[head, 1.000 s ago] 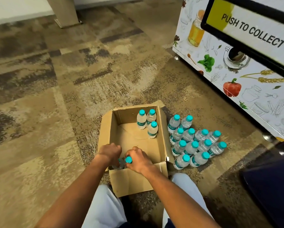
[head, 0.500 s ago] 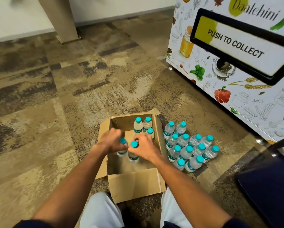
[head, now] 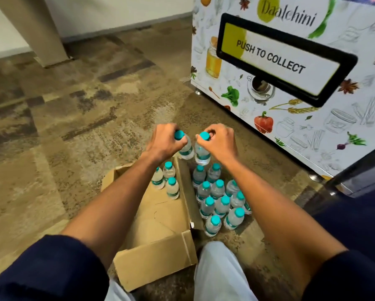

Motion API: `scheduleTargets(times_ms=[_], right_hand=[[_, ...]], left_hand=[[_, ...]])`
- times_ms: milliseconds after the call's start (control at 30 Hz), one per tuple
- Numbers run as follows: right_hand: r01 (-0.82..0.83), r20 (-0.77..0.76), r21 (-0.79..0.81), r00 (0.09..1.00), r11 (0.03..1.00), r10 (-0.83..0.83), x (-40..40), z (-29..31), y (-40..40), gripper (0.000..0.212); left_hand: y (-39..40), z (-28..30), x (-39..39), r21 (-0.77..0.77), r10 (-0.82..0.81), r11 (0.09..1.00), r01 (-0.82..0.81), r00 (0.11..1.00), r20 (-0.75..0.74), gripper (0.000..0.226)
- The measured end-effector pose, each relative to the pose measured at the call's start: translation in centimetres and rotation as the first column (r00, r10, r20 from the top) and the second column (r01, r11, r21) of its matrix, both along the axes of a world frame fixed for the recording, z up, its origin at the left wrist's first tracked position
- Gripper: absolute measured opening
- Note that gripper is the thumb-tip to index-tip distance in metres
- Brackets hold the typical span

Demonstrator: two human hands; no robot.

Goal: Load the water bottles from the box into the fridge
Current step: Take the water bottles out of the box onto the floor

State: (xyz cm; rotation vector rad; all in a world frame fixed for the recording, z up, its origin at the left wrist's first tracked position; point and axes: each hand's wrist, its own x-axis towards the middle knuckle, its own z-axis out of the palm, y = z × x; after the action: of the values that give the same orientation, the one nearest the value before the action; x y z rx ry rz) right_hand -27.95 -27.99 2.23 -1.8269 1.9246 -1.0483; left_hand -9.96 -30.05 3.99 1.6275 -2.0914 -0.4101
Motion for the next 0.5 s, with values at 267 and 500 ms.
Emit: scheduleTargets(times_ms=[267,500], right_hand=[[0.217,-0.032,0.044,0.976,0.975,-0.216,-6.8,-5.2,-2.0,0.023],[0.212,-0.092,0.232,0.976,0.949,-0.195,-10.0,-11.4,-1.9,0.033]], left_hand=[[-5.2,-6.4,-5.3,0.069,-0.024,0.997,0.021,0.999,0.034,0.023],[-8.0,-12.6,-7.2,0.134,-0.01,0.991,0.001,0.998,0.069,0.027]])
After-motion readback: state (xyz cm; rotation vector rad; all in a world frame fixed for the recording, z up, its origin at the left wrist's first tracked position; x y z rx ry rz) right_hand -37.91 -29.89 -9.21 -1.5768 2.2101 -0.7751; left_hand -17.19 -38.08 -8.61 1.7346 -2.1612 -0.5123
